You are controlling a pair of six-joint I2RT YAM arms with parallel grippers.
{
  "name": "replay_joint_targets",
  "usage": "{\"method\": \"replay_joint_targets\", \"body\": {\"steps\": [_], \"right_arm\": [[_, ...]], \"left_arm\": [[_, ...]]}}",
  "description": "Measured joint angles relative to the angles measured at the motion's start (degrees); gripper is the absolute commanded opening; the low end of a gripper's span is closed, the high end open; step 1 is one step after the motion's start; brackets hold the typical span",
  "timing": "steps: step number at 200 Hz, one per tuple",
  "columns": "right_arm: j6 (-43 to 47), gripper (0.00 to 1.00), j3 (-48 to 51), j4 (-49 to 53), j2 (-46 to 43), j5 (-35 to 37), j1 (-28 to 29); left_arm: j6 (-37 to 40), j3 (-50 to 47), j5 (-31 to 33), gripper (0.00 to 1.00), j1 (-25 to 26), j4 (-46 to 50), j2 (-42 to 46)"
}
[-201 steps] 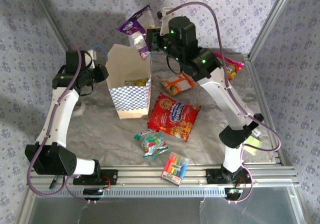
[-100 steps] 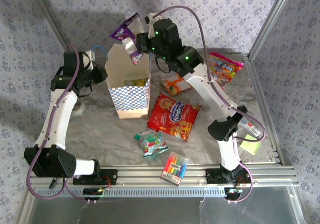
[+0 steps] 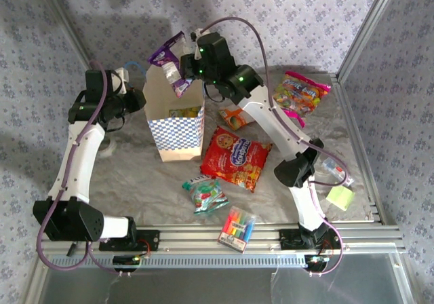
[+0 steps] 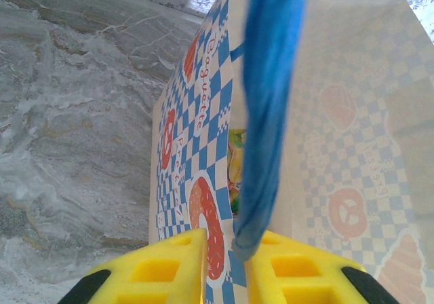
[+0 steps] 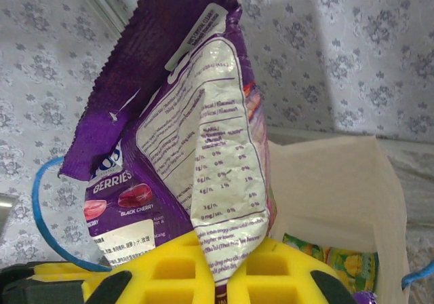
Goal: Place the snacks into the paper bag
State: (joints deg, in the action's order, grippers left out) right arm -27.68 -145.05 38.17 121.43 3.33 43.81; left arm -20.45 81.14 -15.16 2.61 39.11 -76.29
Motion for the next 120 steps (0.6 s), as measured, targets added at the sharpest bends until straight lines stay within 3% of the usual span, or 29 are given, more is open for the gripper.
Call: {"method": "replay_joint_targets", "body": {"steps": [120], "right_arm": [[-5.5, 0.0, -0.4, 3.6, 5.4, -1.3, 0.2]], "left_arm": [[1.3, 0.4, -0.9, 0.37, -0.4, -0.9, -0.8]]}}
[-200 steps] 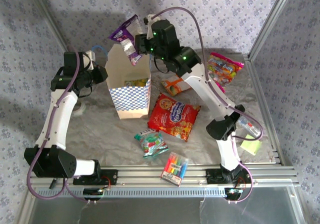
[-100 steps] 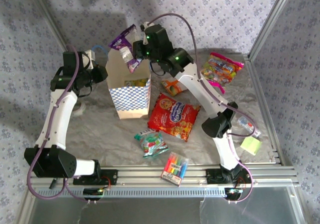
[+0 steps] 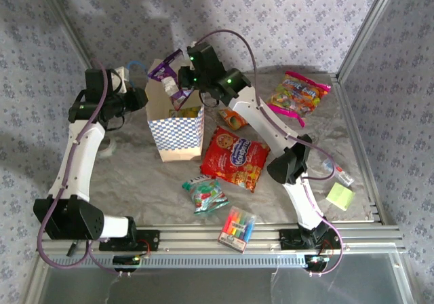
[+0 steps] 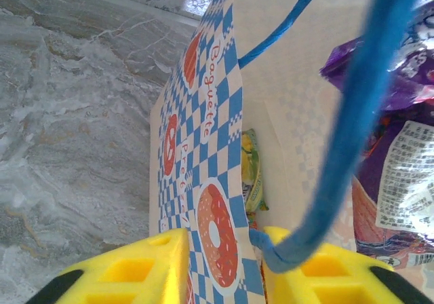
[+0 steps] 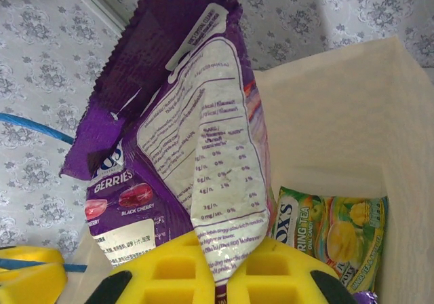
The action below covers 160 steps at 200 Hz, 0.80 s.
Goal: Place the snacks into the paper bag
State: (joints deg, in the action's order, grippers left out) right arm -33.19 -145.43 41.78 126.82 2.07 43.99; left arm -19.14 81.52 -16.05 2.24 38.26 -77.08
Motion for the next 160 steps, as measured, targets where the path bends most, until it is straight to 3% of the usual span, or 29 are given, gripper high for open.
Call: {"method": "replay_joint_targets", "body": {"steps": [101, 160], "right_arm": [[-1.8, 0.0, 0.0, 0.2, 1.8, 0.0, 0.4], [-3.9, 0.0, 0.0, 0.3, 2.3, -1.7, 0.5]], "left_arm": [[1.7, 6.6, -0.2, 0.42, 0.0, -4.0, -1.4], [1.0, 8.9, -0.2, 0.23, -0.2, -5.0, -6.0]]}}
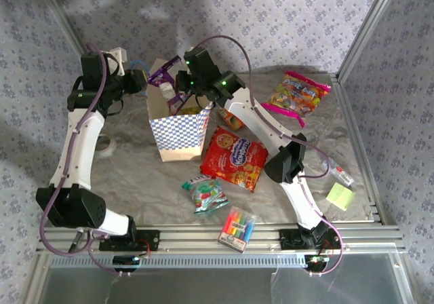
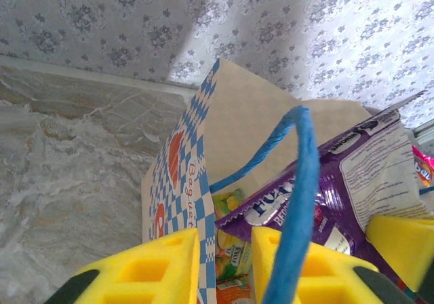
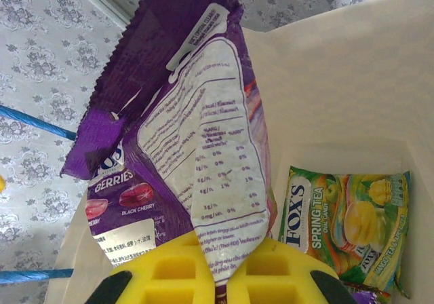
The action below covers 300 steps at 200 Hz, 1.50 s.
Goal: Place the snacks into the paper bag
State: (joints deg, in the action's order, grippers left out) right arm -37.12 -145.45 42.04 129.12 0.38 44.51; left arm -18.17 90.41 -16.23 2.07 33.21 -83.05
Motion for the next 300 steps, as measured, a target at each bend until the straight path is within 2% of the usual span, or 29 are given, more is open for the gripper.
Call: {"method": "replay_joint_targets", "body": {"steps": [55, 77, 91, 119, 139, 155, 177, 249, 300], "right_arm": [[-0.9, 0.0, 0.0, 0.9, 0.3, 0.0, 0.4], [-1.0, 0.05, 0.0, 2.4, 0.3, 1.6, 0.8], [-1.1, 0.14, 0.0, 3.6, 0.3, 2.7, 1.0], [-2.0, 0.15, 0.0, 5.4, 0.3, 4.8, 1.4], [-2.5, 0.24, 0.0, 6.3, 0.3, 5.6, 1.4], [-3.5, 0.37, 0.0, 6.4, 0.3, 6.0, 1.4], [-4.0, 0.44, -0.3, 6.4, 0.3, 6.1, 1.4], [-4.3, 0.49, -0.4, 4.4, 0.3, 0.0, 1.5], [-1.0, 0.56, -0.4, 3.0, -1.4, -2.3, 2.7]], "left_arm": [[-1.0, -0.7, 1.0, 0.17, -1.8, -0.4, 0.6], [-1.5, -2.2, 1.3, 0.17, -2.6, -0.5, 2.3], [-1.9, -2.8, 1.5, 0.17, -2.8, -0.5, 3.2], [-2.1, -2.9, 1.8, 0.16, -2.9, -0.6, 3.9], [-2.3, -3.1, 2.1, 0.16, -2.9, -0.7, 3.9], [-2.4, -3.4, 2.1, 0.16, -2.9, -0.8, 3.9], [-2.5, -3.6, 2.3, 0.16, -2.9, -0.9, 3.9], [-2.5, -4.7, 2.5, 0.15, -3.4, -0.9, 3.9], [-2.5, -6.0, 2.7, 0.15, -4.0, -0.8, 5.5]]}}
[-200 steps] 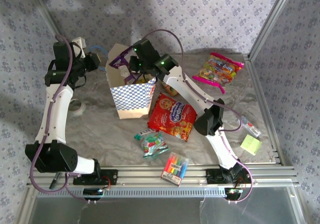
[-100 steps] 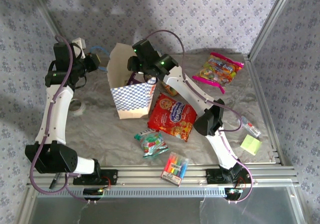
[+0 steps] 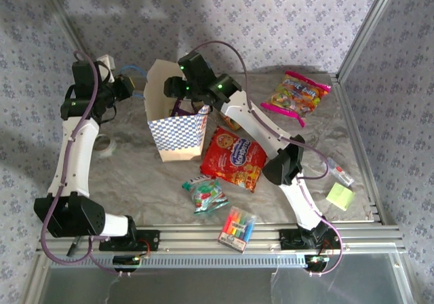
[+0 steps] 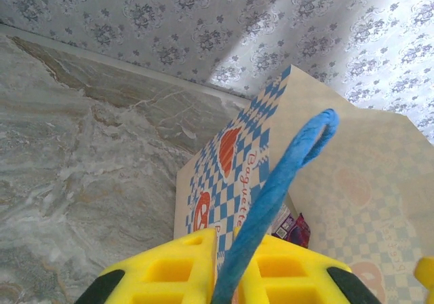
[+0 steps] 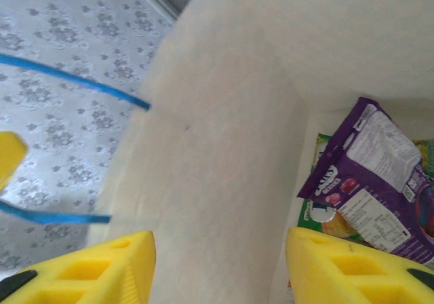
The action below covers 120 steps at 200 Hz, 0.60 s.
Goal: Place the snacks into the paper bag
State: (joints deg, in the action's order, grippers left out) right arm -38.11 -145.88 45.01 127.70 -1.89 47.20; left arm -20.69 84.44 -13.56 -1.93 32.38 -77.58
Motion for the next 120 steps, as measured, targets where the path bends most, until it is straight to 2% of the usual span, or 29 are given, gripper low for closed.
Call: {"method": "replay_joint_targets", "body": {"steps": [120], "right_arm": [[12.4, 0.6, 0.7, 0.3, -10.3, -2.7, 0.3]], "left_arm": [[-0.4, -1.3, 0.1, 0.15, -0.9, 0.4, 2.3]]}}
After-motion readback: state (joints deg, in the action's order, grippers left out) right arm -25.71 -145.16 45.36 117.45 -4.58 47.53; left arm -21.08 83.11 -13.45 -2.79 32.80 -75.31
